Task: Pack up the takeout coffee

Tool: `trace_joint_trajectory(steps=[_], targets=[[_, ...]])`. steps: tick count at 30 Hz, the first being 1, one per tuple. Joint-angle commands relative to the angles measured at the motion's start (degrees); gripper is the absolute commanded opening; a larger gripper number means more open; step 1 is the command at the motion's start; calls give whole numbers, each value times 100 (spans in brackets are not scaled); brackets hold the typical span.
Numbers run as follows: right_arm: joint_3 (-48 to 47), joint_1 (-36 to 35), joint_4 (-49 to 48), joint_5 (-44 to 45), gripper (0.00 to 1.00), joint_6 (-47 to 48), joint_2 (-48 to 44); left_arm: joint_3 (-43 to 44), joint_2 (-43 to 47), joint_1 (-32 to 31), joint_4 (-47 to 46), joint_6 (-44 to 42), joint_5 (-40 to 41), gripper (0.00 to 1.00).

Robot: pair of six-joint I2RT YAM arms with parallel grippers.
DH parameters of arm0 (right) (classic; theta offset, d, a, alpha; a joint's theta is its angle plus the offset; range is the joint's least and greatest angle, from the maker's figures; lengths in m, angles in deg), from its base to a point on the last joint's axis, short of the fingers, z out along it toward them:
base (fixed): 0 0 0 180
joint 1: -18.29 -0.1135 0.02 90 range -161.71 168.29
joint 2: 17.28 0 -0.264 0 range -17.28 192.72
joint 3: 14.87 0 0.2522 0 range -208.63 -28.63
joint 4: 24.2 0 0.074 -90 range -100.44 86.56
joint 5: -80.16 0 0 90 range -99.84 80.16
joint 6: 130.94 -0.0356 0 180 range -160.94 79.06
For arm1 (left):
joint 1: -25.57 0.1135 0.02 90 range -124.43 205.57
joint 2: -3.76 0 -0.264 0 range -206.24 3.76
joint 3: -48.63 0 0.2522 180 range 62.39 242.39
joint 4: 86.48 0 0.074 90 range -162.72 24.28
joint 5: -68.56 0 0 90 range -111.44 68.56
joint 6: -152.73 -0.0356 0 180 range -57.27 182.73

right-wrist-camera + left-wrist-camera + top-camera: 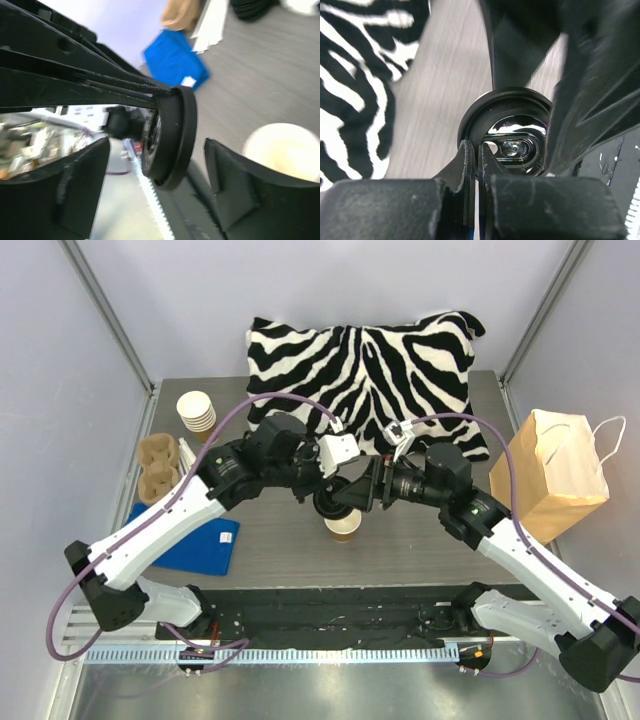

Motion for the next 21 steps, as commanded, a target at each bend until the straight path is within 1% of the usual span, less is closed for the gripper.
trace_joint_trajectory(steps=[1,2,3,4,5,6,7,9,10,11,13,14,15,16,17,21], targets=[[-472,289,828,726,88,1069,-336,443,-477,-24,575,350,391,0],[-525,350,1213,1041,89,1245,-415,478,-574,-15,611,455,453,0],[-578,516,1391,1183,90,1508,-468,479,-645,-24,672,499,524,0],[-596,596,1532,1324,90,1606,-538,461,-811,-24,681,552,603,0],[-587,710,1794,1664,90,1616,-591,400,-873,-15,690,631,647,0],[-492,929,1901,1720,90,1581,-730,330,-926,-24,568,701,726,0],[-430,1062,2059,1677,90,1389,-784,251,-979,-24,480,771,857,0],[-185,1255,2122,1317,88,1186,-942,110,-1172,-24,339,1017,893,0],[-96,1265,2148,1255,86,994,-986,75,-1251,-24,286,1123,998,0],[-8,1274,2157,1185,83,861,-1022,31,-1417,-15,242,1350,1060,0],[203,1309,2148,1097,79,659,-1074,13,-1568,-15,172,1553,1157,0],[273,1309,2140,1062,76,423,-1066,-48,-1629,-24,137,1624,1331,0],[431,1326,2113,992,74,316,-1066,-127,-1638,-15,-29,1842,1368,0],[519,1344,1983,948,72,167,-1066,-206,-1630,-15,-144,1914,1403,0],[624,1353,1886,877,68,-95,-1066,-329,-1621,-15,-232,1976,1447,0],[1073,1397,1209,403,59,-555,-961,-356,-1700,-24,-452,2143,1517,0]])
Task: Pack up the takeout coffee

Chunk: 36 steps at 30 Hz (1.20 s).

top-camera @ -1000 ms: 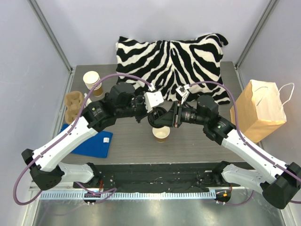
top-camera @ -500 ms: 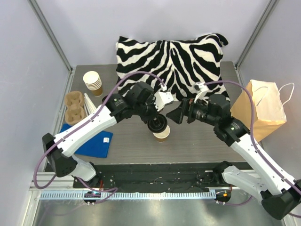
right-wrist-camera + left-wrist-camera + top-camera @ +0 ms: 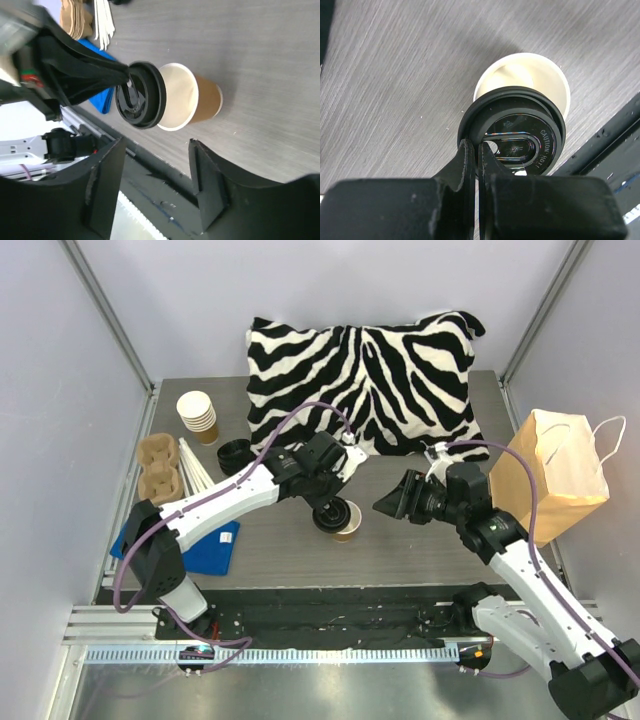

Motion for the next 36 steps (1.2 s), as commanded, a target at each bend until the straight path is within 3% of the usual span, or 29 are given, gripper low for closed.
trace_joint_trajectory(steps=[1,8,36], targets=[[280,46,-903,-587,58,-743,106,59,18,-24,-536,410,237,0],[772,46,-1642,-1019,48,-1165,194,42,-105,-24,-676,639,78,0],[1309,46,-2407,-1300,47,-1578,458,-73,-650,-85,-729,797,-53,0]])
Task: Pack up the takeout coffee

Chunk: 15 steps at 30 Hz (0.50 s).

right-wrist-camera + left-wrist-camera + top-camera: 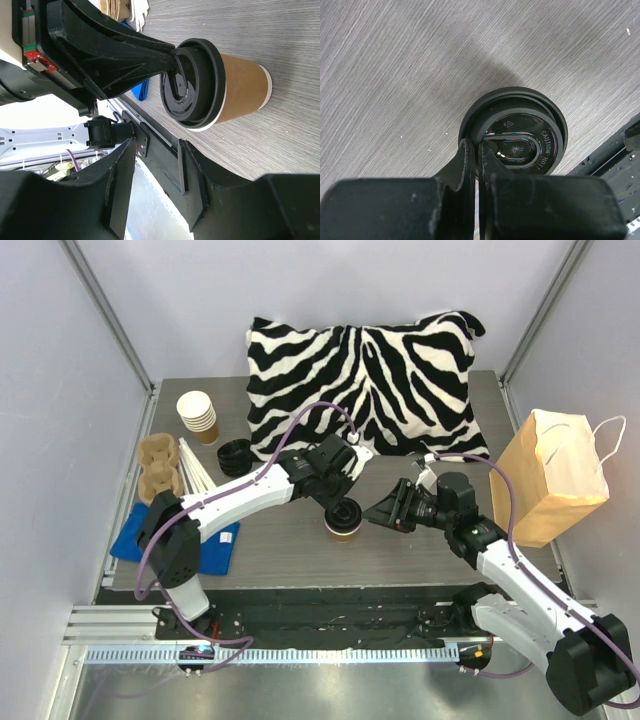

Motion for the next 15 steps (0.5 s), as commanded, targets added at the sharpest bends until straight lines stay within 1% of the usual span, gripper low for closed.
trace_joint_trajectory(steps=[1,3,5,8,15], targets=[[-22,9,-366,-114,47,-101,45,-55,-156,-26,-135,84,-64,0],[-31,9,-515,-140,47,-110,71,-38,-165,-26,-100,75,-64,0],[-31,9,-524,-166,46,-92,63,23,-104,-26,-64,58,-249,0],[-22,9,-516,-193,46,-92,54,261,10,-26,120,49,-354,0],[-84,9,-489,-237,46,-224,36,376,283,-53,270,75,-398,0]])
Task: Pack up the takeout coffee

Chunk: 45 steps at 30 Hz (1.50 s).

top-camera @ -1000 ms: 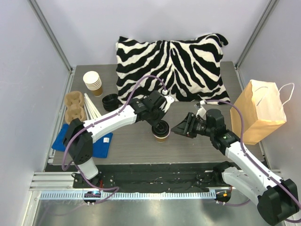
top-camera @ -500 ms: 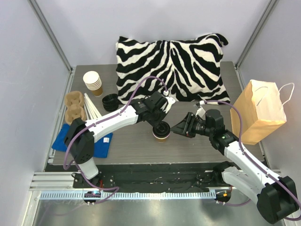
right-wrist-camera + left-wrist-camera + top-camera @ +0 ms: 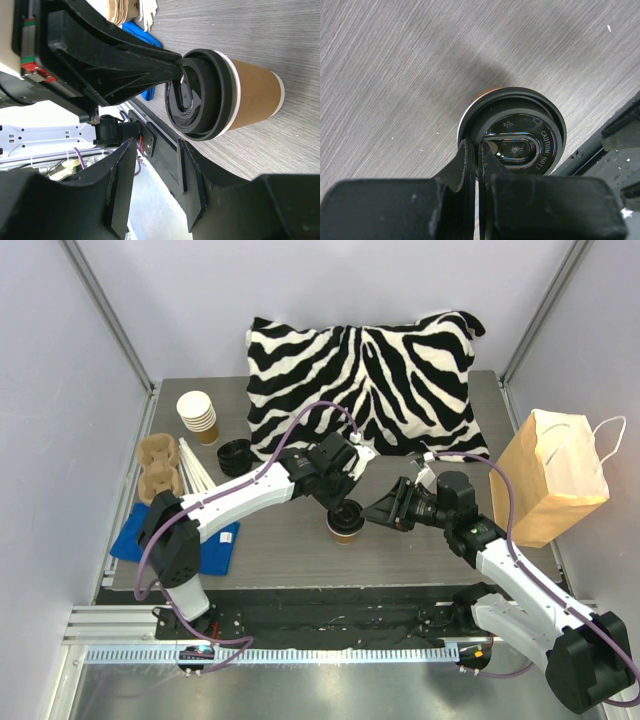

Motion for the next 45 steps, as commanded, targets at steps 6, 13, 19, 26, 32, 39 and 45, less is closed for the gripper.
trace_joint_trajectory(steps=[6,13,19,26,32,39,45], targets=[[-121,5,-271,-123,46,-77,-18,-23,349,-64,110,71,-252,0],[-104,5,-323,-132,46,-95,26,-94,200,-64,40,36,-165,0],[-60,5,-376,-158,46,-77,34,-129,85,-64,-13,1,-68,0],[-16,13,-438,-185,45,-86,8,-15,68,-64,-22,-8,29,0],[-7,5,-455,-193,45,-95,8,3,59,-64,-39,27,116,0],[-7,5,-464,-202,45,-95,-1,91,-55,-64,-39,9,125,0],[2,5,-490,-202,45,-86,17,64,-134,-64,-30,53,37,0]])
